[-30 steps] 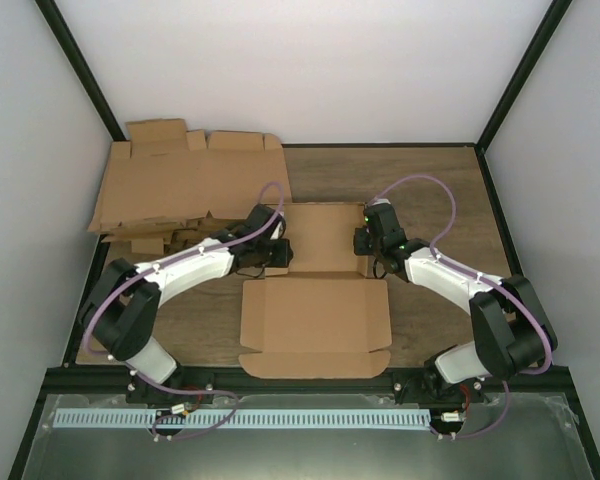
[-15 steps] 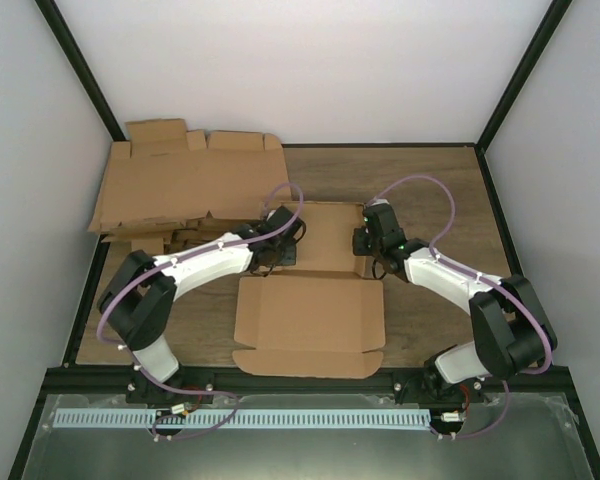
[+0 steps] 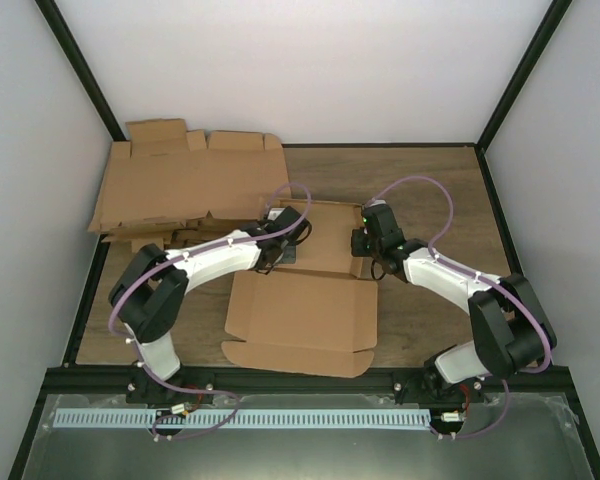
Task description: Fold the paper box
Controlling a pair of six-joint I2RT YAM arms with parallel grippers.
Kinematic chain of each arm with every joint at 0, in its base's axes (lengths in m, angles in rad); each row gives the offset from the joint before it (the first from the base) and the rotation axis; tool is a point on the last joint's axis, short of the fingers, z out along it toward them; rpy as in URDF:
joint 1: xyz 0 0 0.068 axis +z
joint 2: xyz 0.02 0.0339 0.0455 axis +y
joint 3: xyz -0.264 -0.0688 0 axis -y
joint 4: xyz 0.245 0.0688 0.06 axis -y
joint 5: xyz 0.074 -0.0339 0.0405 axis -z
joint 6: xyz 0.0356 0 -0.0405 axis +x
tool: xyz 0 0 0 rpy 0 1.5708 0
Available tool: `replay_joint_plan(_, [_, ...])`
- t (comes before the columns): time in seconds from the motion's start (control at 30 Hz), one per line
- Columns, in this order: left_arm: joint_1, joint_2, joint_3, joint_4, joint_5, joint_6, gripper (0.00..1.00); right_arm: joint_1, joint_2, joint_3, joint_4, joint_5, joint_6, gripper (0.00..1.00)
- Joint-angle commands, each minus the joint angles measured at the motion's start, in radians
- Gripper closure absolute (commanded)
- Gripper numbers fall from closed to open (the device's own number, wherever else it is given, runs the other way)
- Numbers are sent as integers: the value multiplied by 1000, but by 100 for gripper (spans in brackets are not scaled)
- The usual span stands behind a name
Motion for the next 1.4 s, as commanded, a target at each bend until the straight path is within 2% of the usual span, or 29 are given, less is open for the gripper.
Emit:
replay_joint_plan(0.0, [26, 49, -38, -55, 67, 66, 89, -2, 17, -3, -17, 15, 7, 99])
replay_joint_plan(0.07, [24, 24, -51, 1, 179, 108, 91, -3, 20, -2, -15, 16, 7, 99])
replay_joint_plan(0.13, [25, 0, -61, 26, 218, 119, 93, -3, 23, 1, -15, 15, 7, 99])
replay_joint_plan(0.2, [26, -7, -58, 15, 188, 111, 94, -3, 24, 3, -15, 16, 6, 99])
replay_joint_plan(0.33, [47, 27, -38, -83, 34, 64, 96, -3, 20, 3, -18, 13, 5, 99])
replay_joint_plan(0.43, [51, 14, -61, -60, 31, 63, 96, -3, 19, 3, -18, 12, 1, 99])
replay_joint_plan(0.67, [84, -14, -133, 115, 306, 129, 96, -3, 16, 5, -22, 11, 2, 99])
replay_joint_plan(0.8, [87, -47, -136, 197, 534, 204, 96, -3, 15, 6, -24, 15, -2, 99])
replay_joint_plan(0.9, [88, -131, -151, 250, 679, 238, 88, -3, 17, 5, -25, 15, -4, 99])
replay_joint_plan(1.07, [87, -282, -136, 221, 800, 260, 75, -3, 23, 3, -21, 12, -3, 99])
replay_joint_plan(1.17, [92, -379, -129, 179, 777, 269, 67, -2, 23, 1, -19, 7, -4, 99])
replay_joint_plan(1.23, [120, -448, -127, 145, 725, 270, 57, -3, 26, 1, -16, 7, -6, 99])
replay_joint_plan(1.37, [263, -593, -168, 136, 701, 274, 37, -3, 32, 2, -15, 2, -7, 99])
